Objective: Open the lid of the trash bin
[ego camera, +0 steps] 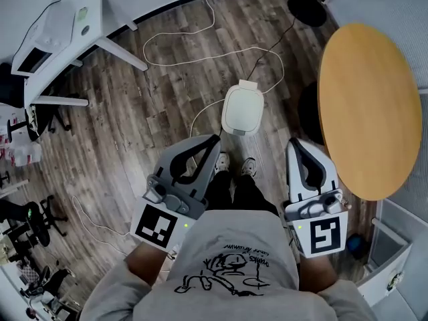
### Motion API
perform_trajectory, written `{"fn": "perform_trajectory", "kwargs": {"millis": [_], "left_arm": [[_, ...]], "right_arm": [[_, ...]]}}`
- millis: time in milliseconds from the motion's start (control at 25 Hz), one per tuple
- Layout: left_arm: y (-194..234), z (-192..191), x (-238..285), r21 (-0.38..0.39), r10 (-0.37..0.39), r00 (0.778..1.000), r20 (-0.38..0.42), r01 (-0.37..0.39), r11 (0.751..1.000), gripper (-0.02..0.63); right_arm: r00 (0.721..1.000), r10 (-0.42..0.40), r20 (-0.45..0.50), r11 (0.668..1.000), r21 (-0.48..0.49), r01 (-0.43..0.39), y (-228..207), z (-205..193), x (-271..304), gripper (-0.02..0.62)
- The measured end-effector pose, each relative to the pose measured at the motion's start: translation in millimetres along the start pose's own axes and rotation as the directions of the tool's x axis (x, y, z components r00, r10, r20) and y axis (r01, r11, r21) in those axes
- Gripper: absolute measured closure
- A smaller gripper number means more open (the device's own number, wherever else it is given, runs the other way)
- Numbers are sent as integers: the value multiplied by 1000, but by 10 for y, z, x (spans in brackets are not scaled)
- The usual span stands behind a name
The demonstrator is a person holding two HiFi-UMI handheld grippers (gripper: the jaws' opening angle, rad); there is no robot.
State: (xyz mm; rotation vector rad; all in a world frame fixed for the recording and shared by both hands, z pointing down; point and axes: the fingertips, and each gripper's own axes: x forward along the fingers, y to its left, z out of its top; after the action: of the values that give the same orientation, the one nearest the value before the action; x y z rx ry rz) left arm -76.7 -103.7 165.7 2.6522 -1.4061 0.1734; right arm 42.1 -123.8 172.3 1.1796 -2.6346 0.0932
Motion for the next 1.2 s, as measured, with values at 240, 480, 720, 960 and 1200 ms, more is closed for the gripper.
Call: {"fn": "perform_trajectory", "kwargs": {"millis": [240,480,720,960,1200], "left_arm": [[46,-444,166,-19,-10,999,-35,9,1000,591],[28,-915,303,-34,-18,998,-68,16,999,591],[58,-1342,430,-42,-28,995,-94,24,999,591],[99,-1790,566,-38,-38,993,-116,34,999,591],[123,-2217,651,-45,-40,988,-149,34,998,591]], "right_arm": [[998,18,-53,1000,19,-17,-24,-466,158,591],[995,1,-98,999,53,4,-57,-943,294,591],[990,6,-138,999,42,0,-87,-1382,447,591],[986,18,-167,1000,-2,-18,-54,-1835,606,591],[979,37,-201,999,-6,-39,9,-2240,760,591]]}}
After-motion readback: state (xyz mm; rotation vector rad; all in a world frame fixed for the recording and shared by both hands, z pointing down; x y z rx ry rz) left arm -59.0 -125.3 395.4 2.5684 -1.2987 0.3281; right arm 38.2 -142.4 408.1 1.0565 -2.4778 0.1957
